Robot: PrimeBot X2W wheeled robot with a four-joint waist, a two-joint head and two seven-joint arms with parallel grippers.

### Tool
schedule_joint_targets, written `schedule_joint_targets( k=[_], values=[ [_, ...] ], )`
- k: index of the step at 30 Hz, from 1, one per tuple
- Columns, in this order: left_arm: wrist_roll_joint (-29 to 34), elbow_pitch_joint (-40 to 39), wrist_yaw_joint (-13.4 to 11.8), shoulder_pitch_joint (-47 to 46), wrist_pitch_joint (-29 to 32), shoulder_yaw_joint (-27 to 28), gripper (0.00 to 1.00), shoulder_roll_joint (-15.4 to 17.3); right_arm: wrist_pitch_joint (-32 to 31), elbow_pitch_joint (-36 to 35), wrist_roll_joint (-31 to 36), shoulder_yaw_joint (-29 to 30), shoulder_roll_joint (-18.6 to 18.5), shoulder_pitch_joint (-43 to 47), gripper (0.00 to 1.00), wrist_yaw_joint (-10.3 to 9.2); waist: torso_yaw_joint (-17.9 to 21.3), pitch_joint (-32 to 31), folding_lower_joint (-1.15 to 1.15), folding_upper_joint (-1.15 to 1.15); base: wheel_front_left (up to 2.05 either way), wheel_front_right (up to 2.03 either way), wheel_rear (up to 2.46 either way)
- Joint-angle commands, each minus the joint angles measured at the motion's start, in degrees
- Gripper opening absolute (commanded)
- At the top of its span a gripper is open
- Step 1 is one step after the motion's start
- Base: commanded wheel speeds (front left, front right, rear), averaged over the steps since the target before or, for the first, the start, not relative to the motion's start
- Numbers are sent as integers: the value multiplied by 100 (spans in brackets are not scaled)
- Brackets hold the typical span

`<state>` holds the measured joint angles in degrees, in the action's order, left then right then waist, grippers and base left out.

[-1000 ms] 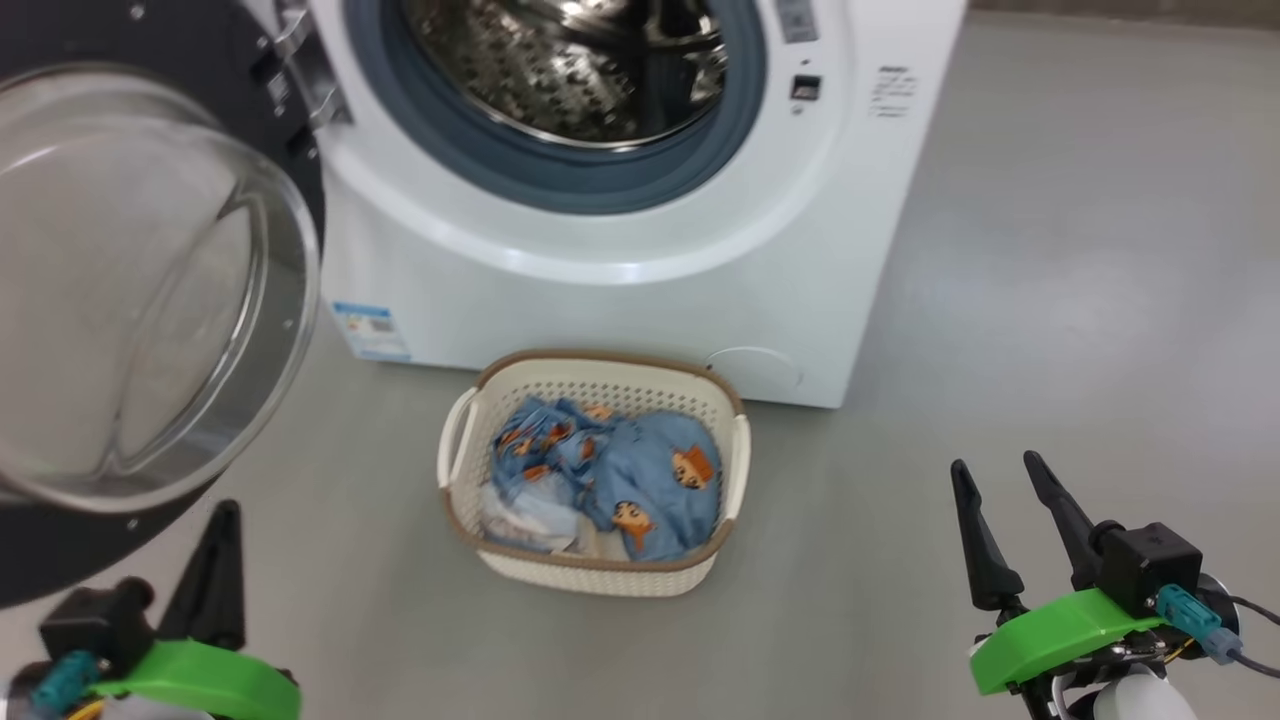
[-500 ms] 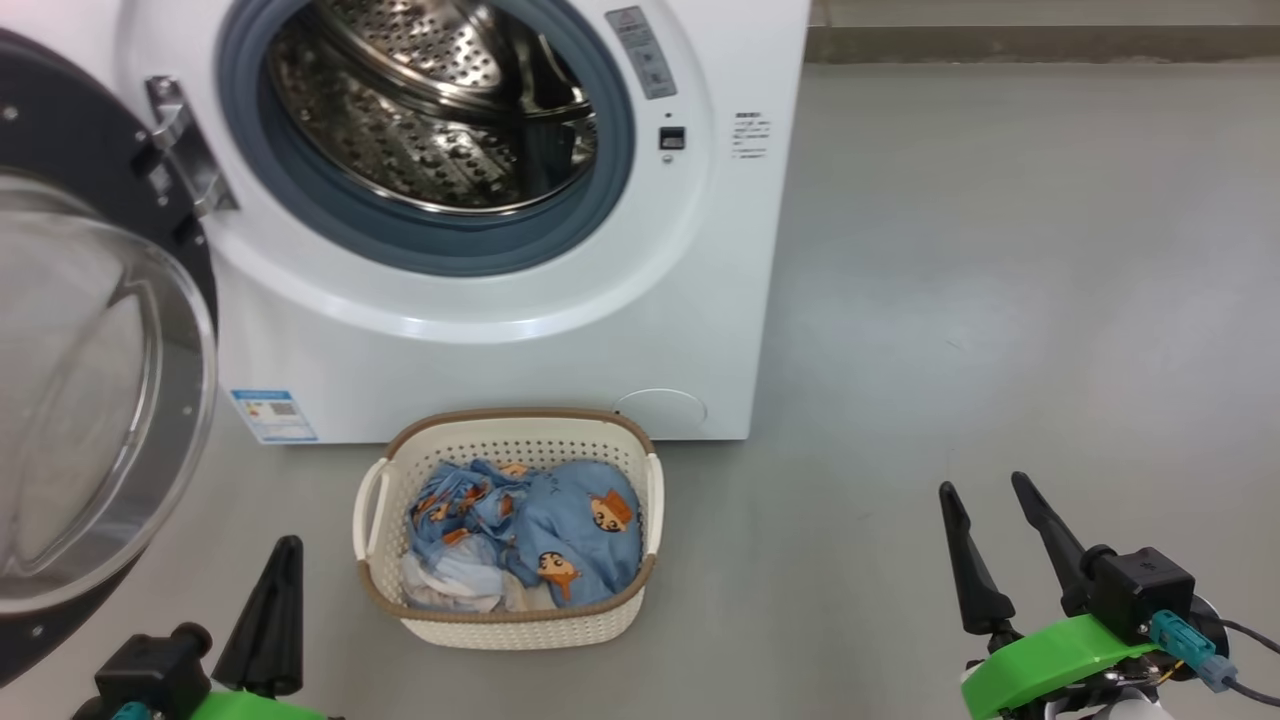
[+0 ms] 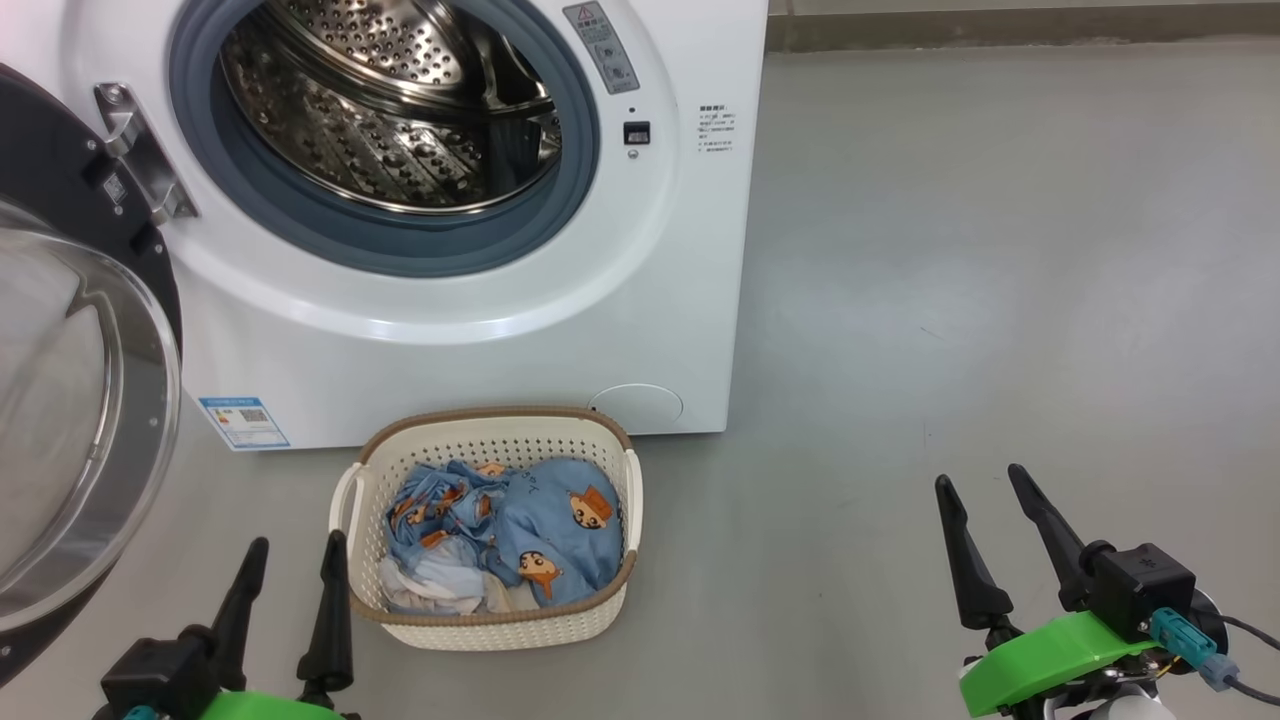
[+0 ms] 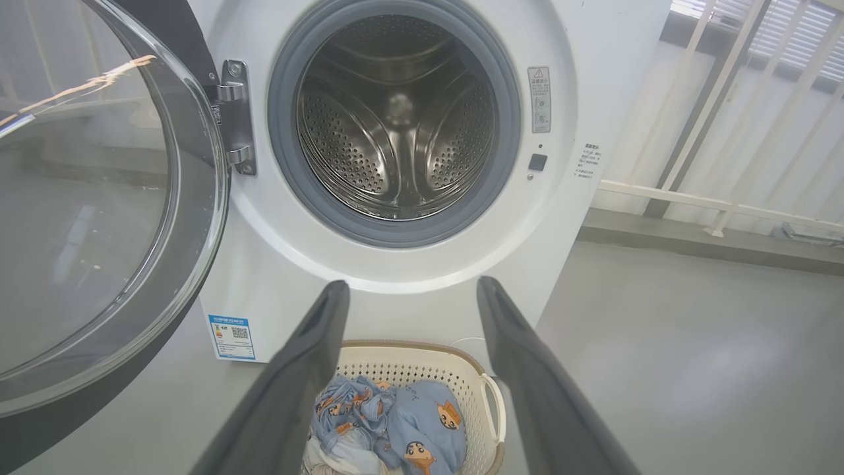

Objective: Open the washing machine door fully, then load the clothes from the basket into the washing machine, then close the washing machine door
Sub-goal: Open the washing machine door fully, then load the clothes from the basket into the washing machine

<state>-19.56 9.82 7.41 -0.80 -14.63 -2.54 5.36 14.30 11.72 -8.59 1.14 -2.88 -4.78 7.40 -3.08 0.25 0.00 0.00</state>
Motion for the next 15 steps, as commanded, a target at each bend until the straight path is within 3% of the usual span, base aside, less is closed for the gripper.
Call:
schedule_joint_targets(
  k=[1,15],
  values=[
    [-3,-177,7,-43,-37,171,100,61,70,-158,48,-109,1,-118,100,9,-9,5,0,0,0,0,0],
    [69,-175,7,-83,-37,144,100,-3,70,-123,55,-80,1,-119,100,9,-45,39,0,0,0,0,0]
  ],
)
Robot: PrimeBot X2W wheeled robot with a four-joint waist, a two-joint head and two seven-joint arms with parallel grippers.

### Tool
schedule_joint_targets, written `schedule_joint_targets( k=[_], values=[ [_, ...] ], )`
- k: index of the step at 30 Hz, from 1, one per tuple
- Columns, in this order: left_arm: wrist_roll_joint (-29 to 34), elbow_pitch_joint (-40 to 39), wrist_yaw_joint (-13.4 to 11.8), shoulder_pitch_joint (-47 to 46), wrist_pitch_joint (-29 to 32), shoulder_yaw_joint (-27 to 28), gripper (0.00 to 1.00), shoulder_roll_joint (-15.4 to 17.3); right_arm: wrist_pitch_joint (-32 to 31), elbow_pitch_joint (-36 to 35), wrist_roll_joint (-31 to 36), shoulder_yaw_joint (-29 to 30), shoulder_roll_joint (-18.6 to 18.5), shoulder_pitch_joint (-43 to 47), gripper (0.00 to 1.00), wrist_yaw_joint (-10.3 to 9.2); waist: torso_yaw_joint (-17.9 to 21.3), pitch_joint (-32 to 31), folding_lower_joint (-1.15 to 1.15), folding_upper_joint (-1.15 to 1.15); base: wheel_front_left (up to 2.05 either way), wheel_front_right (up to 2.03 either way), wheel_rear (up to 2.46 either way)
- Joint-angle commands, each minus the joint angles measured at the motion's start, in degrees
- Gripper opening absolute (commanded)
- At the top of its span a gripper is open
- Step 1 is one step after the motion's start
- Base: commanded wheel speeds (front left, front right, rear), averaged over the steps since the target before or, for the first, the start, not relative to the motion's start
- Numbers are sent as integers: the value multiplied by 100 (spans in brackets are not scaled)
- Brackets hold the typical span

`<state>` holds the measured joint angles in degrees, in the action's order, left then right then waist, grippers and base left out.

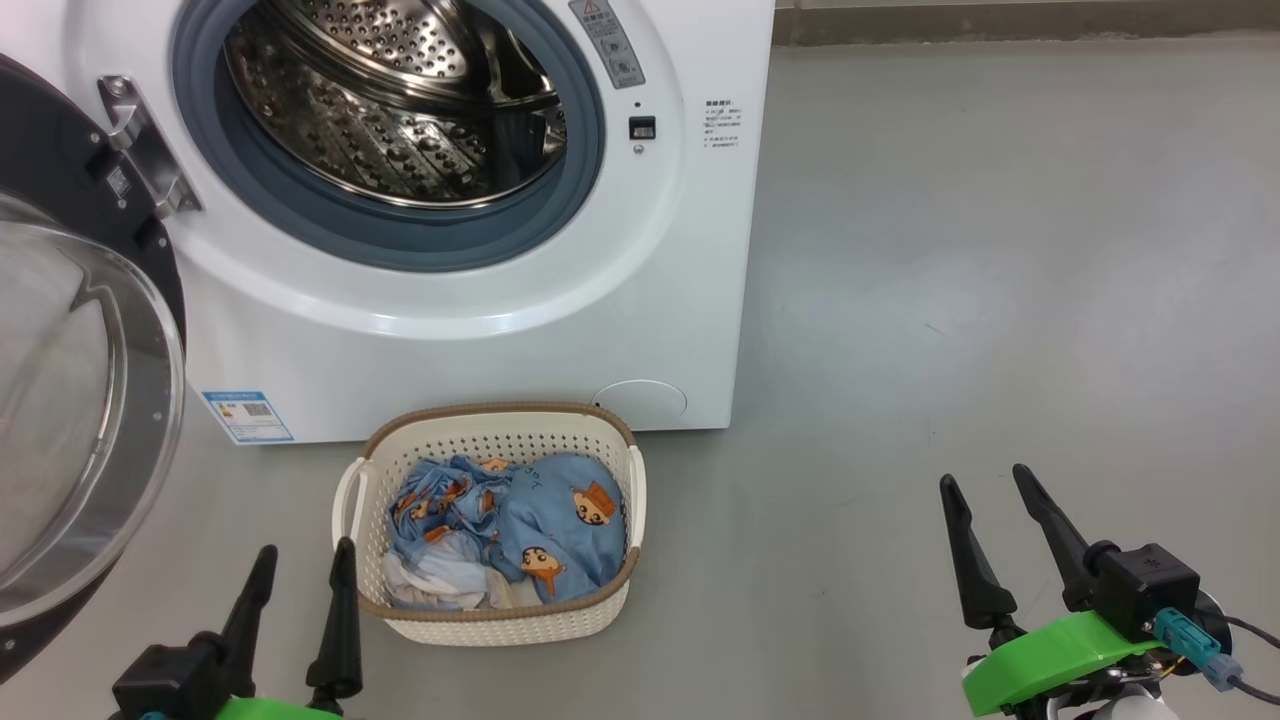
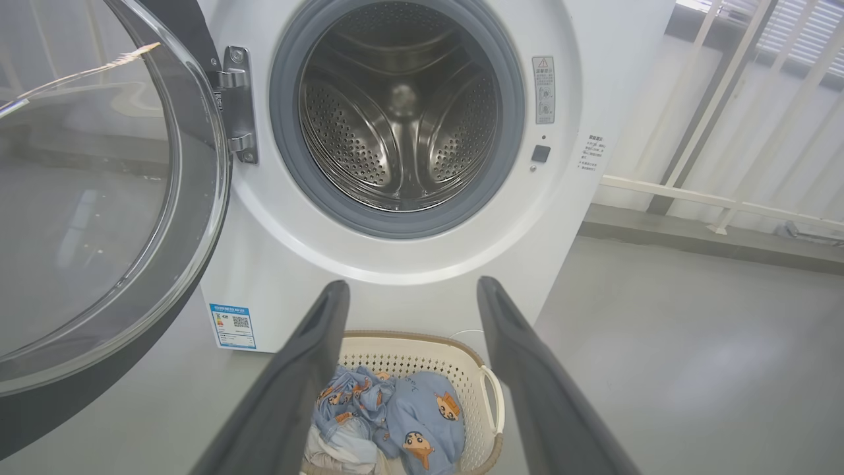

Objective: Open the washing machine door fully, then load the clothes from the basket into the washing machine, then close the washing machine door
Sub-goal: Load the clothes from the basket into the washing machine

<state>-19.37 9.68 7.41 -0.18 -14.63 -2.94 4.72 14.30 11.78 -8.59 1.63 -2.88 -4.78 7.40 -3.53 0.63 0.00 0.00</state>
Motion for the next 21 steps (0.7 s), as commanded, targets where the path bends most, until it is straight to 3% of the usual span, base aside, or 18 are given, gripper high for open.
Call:
schedule_joint_targets(
  k=[1,21],
  values=[
    [64,-161,7,-145,-37,192,100,55,70,-126,54,-131,1,-119,100,9,0,2,0,0,0,0,0],
    [174,-178,8,-128,-37,228,100,-2,70,-109,71,-129,1,-136,100,9,-56,38,0,0,0,0,0]
  ],
)
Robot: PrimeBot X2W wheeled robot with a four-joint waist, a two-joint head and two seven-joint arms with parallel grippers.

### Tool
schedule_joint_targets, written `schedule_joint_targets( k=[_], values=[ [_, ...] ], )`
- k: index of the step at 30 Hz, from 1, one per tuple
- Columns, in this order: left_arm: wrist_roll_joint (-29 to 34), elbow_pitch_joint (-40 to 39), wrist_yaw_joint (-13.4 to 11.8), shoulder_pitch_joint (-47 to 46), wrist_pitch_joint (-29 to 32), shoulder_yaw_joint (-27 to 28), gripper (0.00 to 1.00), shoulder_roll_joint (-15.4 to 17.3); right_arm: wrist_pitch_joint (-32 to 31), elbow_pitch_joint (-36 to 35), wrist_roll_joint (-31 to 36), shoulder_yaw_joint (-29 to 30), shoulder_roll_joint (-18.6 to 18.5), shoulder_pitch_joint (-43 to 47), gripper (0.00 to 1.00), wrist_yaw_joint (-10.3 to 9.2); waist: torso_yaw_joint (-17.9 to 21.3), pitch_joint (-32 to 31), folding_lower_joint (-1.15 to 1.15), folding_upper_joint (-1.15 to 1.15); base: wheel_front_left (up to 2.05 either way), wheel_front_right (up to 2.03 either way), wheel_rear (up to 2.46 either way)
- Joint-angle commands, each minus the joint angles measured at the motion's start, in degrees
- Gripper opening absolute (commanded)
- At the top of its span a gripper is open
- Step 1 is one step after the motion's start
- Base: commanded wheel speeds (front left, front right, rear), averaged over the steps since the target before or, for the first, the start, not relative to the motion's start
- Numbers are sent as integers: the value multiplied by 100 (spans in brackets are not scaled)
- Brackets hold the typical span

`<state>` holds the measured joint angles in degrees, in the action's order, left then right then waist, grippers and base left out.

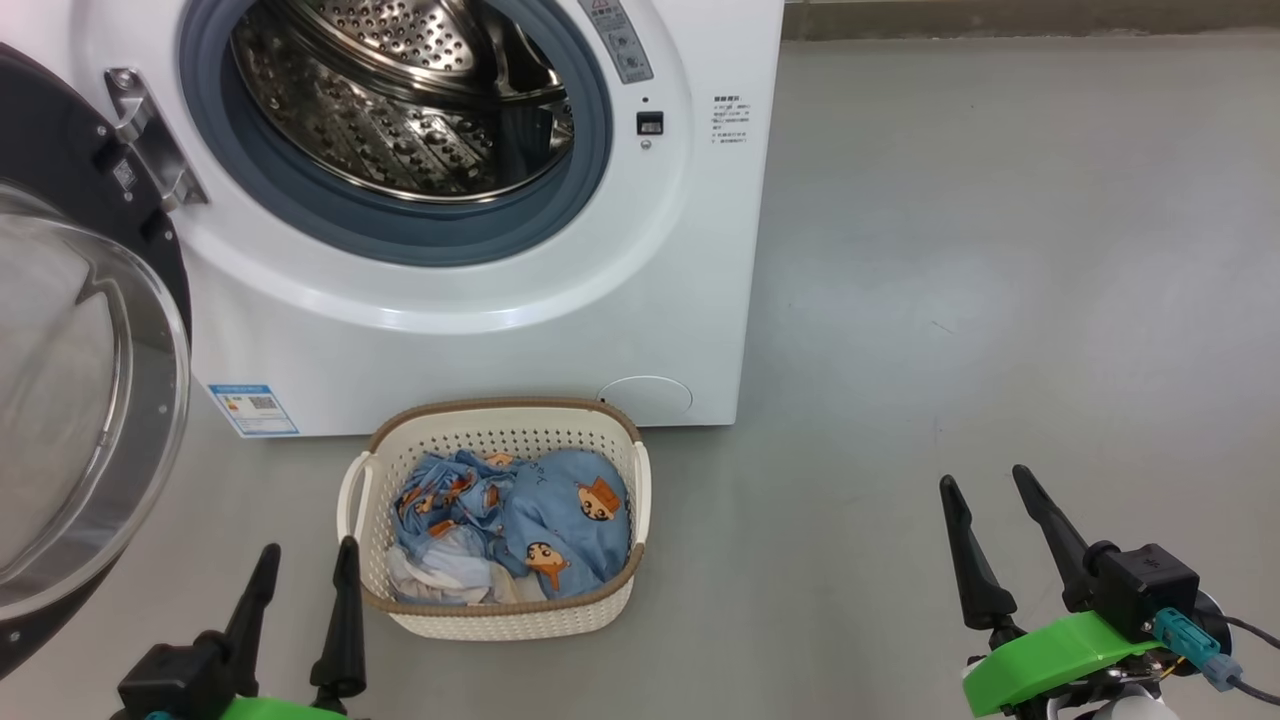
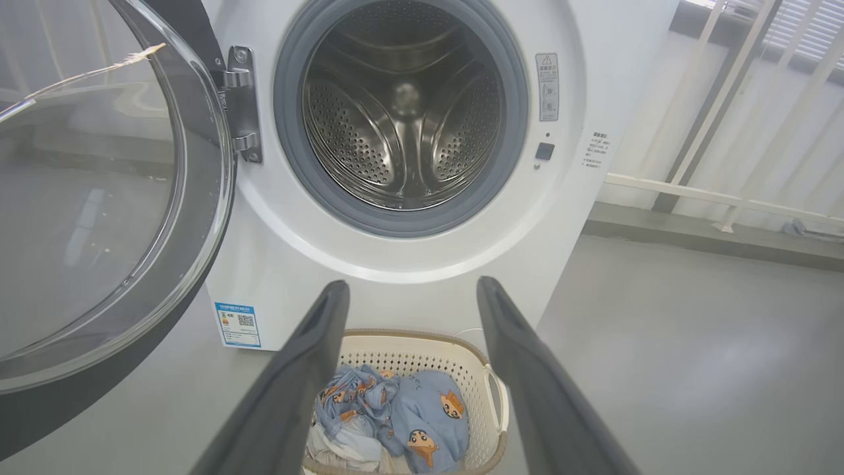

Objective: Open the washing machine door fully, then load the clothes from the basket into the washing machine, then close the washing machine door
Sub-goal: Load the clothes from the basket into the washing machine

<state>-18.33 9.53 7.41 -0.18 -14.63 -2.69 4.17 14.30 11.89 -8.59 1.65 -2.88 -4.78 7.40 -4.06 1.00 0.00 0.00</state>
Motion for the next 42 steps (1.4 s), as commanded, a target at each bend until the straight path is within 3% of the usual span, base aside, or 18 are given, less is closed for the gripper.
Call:
schedule_joint_targets(
  k=[1,30,42],
  values=[
    [68,-160,8,-129,-37,202,100,51,70,-116,72,-135,1,-136,100,9,-7,4,0,0,0,0,0],
    [160,-99,8,-215,-37,177,100,64,70,-90,74,-155,1,-182,100,9,-50,107,0,0,0,0,0],
    [-397,-60,8,-209,-37,0,100,199,70,-61,111,-178,1,-198,100,9,-78,89,0,0,47,-47,0]
  ],
)
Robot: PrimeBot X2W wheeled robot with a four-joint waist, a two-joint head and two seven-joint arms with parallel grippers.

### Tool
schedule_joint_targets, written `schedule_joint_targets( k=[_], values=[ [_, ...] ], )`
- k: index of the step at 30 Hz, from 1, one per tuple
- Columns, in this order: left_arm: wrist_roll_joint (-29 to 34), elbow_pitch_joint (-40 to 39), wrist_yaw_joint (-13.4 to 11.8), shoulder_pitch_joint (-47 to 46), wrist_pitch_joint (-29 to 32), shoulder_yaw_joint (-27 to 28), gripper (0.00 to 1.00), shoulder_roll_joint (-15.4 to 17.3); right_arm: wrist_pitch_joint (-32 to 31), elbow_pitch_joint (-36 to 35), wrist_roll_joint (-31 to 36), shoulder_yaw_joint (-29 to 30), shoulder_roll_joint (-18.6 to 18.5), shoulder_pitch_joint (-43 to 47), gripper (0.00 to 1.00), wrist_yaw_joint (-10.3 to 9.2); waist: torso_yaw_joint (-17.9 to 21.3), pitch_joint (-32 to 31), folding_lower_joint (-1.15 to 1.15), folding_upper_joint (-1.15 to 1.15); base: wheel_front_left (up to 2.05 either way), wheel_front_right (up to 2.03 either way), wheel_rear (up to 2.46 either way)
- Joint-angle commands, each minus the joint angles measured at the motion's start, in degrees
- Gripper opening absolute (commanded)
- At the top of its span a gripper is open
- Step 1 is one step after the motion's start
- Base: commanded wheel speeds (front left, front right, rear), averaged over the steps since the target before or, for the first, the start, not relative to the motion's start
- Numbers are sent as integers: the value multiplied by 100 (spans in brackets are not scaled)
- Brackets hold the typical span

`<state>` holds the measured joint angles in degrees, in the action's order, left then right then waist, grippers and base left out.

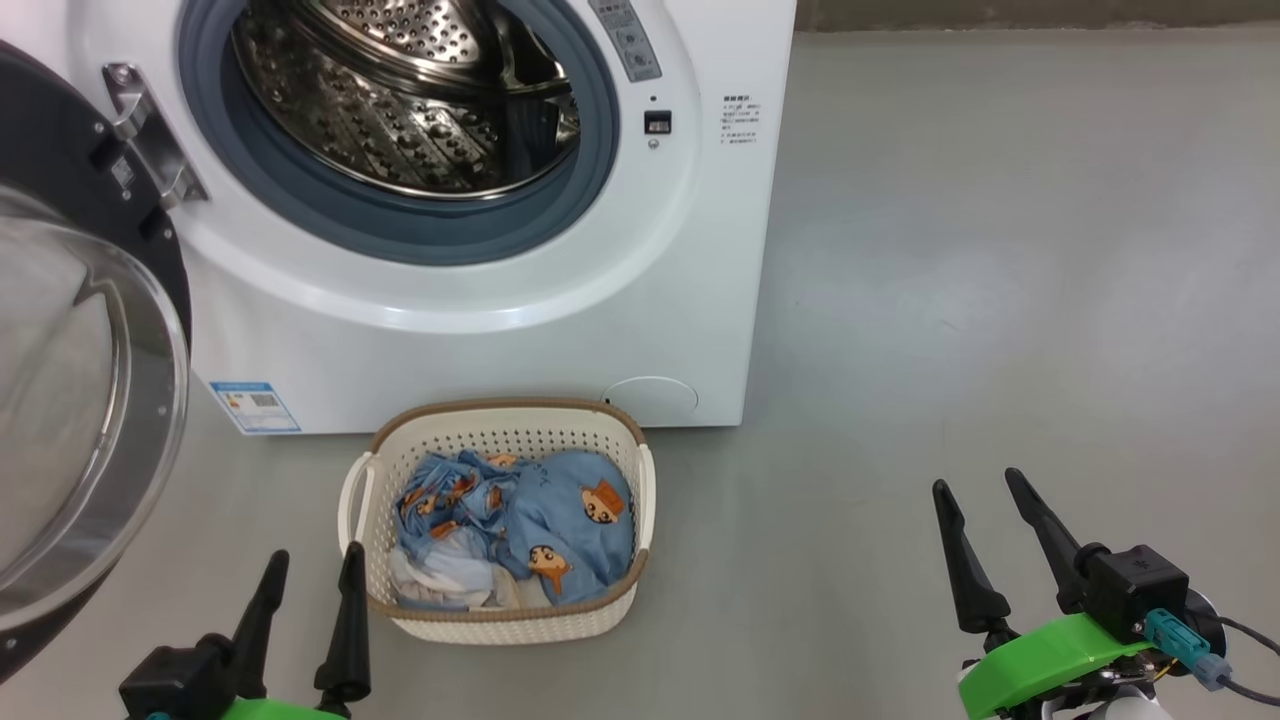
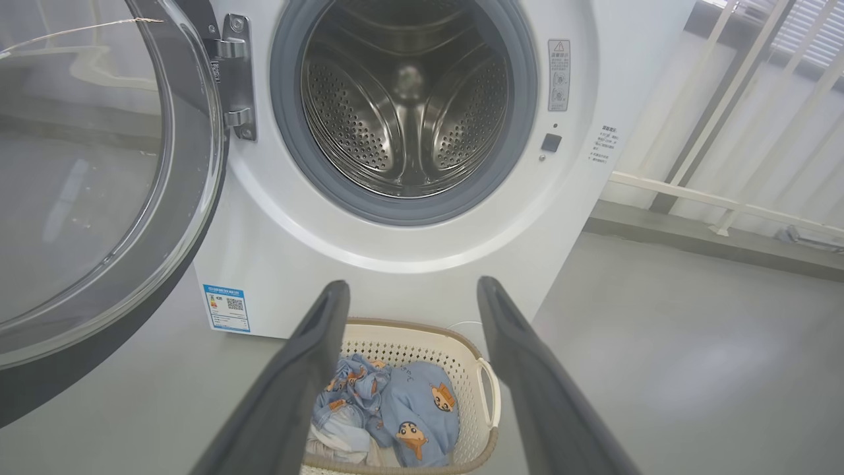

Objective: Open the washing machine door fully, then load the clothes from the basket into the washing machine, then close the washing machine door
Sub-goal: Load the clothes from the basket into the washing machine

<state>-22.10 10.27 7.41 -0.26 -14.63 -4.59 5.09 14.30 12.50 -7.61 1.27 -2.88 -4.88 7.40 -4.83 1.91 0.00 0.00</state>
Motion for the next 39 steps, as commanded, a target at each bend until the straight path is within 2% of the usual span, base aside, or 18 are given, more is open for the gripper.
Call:
schedule_joint_targets(
  k=[1,19,39],
  values=[
    [-19,-134,8,-201,-37,191,100,111,70,-120,11,-139,1,-186,100,9,-2,-8,0,0,131,-131,0],
    [474,-173,4,-186,-37,432,100,-17,70,-115,-6,-155,1,-166,100,9,-24,-40,0,0,165,-168,3],
    [460,-119,7,-147,-37,316,100,7,70,-77,9,-208,1,-134,100,9,-35,-93,0,0,12,-12,0]
  ],
)
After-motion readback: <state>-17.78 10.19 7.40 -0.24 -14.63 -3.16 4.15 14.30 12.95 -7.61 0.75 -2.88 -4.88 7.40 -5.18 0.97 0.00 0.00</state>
